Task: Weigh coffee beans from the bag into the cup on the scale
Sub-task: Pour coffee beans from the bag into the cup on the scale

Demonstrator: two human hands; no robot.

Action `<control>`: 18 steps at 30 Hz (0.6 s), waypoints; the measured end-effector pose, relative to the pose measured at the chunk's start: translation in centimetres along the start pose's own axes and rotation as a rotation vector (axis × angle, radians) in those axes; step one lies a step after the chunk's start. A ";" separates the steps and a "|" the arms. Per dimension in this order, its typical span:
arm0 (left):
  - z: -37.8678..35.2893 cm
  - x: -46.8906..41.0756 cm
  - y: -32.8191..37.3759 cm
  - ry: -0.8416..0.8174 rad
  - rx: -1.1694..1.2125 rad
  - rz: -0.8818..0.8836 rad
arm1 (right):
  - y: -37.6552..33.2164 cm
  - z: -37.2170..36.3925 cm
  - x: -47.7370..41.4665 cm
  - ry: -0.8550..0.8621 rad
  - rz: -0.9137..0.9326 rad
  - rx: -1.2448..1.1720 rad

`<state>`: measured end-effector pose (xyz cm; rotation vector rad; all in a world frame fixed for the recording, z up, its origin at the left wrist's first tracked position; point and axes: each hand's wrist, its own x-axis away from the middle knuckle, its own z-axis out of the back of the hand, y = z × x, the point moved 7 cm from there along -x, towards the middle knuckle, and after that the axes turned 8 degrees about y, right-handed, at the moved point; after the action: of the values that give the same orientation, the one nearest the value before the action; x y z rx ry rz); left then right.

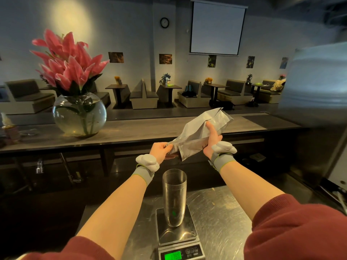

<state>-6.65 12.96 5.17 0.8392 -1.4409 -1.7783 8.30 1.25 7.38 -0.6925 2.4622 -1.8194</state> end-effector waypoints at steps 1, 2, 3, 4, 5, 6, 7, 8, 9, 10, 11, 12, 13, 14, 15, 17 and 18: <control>0.0 -0.1 -0.1 -0.001 -0.002 0.001 | 0.1 0.1 -0.1 0.001 -0.001 0.006; 0.1 -0.1 -0.2 -0.005 -0.005 0.003 | 0.1 0.1 -0.2 0.002 0.000 0.012; 0.1 -0.1 -0.3 -0.010 -0.006 0.007 | 0.0 0.1 -0.3 0.002 0.001 0.011; 0.0 -0.1 -0.4 -0.015 -0.006 0.010 | 0.0 0.1 -0.4 0.002 0.004 0.008; 0.0 -0.1 -0.4 -0.018 -0.004 0.013 | -0.1 0.1 -0.5 0.001 0.007 0.005; 0.0 -0.1 -0.5 -0.018 -0.003 0.013 | -0.1 0.0 -0.5 0.000 0.009 0.008; 0.0 -0.1 -0.4 -0.016 -0.001 0.012 | -0.1 0.0 -0.4 -0.004 0.008 0.008; -0.1 -0.1 -0.4 -0.012 0.002 0.009 | -0.1 -0.1 -0.3 -0.007 0.006 0.006; 0.0 -0.1 -0.3 -0.010 0.009 0.007 | -0.1 -0.1 -0.2 -0.007 0.005 0.003; 0.0 -0.1 -0.3 -0.009 0.017 0.006 | -0.1 -0.1 -0.2 -0.004 0.003 0.001; 0.0 -0.1 -0.3 -0.010 0.022 0.004 | 0.0 -0.2 -0.2 -0.003 0.001 -0.002; 0.0 -0.2 -0.2 -0.012 0.022 0.004 | 0.0 -0.2 -0.2 -0.007 -0.002 -0.008; 0.0 -0.2 -0.3 -0.011 0.020 0.004 | 0.1 -0.3 -0.1 -0.010 -0.005 -0.013; 0.1 -0.2 -0.3 -0.011 0.020 0.006 | 0.1 -0.3 -0.2 -0.008 -0.004 -0.011; 0.1 -0.2 -0.4 -0.012 0.022 0.009 | 0.1 -0.2 -0.2 -0.003 -0.002 -0.003; 0.1 -0.3 -0.5 -0.022 0.025 0.013 | 0.1 -0.1 -0.4 -0.002 0.000 -0.004; 0.0 -0.3 -0.6 -0.024 0.022 0.015 | 0.1 -0.1 -0.5 -0.005 0.000 -0.009</control>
<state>-6.57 13.30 4.61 0.8181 -1.4811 -1.7700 8.69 1.51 7.24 -0.6965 2.4685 -1.8062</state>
